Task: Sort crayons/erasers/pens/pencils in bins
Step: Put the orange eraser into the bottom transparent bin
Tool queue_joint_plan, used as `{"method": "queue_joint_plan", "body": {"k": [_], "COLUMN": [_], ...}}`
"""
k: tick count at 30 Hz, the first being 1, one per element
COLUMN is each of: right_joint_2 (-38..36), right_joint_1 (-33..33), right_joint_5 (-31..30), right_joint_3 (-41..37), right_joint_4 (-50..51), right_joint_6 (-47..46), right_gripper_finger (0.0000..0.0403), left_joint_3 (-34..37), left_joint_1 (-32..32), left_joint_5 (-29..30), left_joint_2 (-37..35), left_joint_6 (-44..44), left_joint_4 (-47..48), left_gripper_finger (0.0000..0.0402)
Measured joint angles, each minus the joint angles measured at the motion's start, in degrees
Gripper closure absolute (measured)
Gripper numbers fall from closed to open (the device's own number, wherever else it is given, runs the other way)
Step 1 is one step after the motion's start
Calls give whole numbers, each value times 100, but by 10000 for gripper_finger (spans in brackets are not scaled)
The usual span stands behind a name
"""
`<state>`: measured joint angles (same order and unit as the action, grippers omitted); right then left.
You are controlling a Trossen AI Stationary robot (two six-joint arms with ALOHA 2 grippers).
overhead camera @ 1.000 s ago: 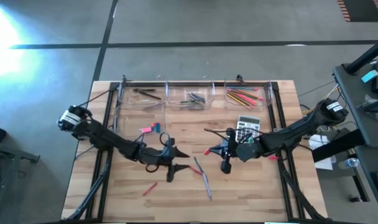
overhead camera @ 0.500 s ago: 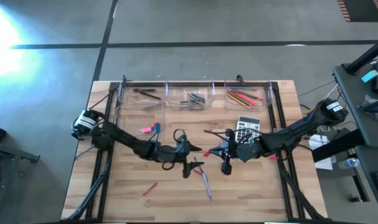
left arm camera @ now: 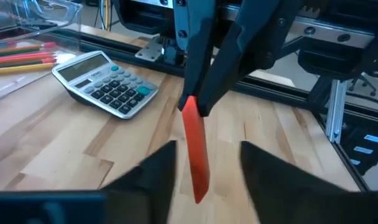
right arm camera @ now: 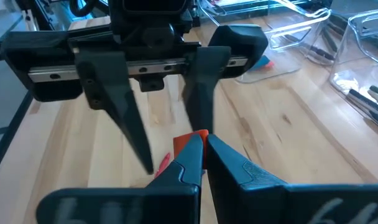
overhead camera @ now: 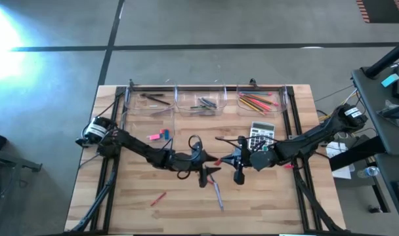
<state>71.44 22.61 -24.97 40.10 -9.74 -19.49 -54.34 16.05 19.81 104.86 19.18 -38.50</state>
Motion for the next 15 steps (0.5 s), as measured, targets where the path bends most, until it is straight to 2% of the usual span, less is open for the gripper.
{"method": "queue_joint_plan", "body": {"k": [6, 11, 15], "right_joint_2": [0, 0, -9], "right_joint_1": [0, 0, 0], "right_joint_5": [20, 31, 273], "right_joint_3": [0, 0, 0], "right_joint_4": [0, 0, 0], "right_joint_6": [0, -164, -180], "right_gripper_finger": [395, 389, 348], "left_joint_3": [17, 17, 26], "left_joint_1": [-22, -26, -33], "left_joint_5": [-119, -176, -192], "left_joint_2": [0, -2, -119], "left_joint_6": [-100, -193, -329], "left_joint_4": [185, 187, 413], "left_gripper_finger": [381, 389, 391]}}
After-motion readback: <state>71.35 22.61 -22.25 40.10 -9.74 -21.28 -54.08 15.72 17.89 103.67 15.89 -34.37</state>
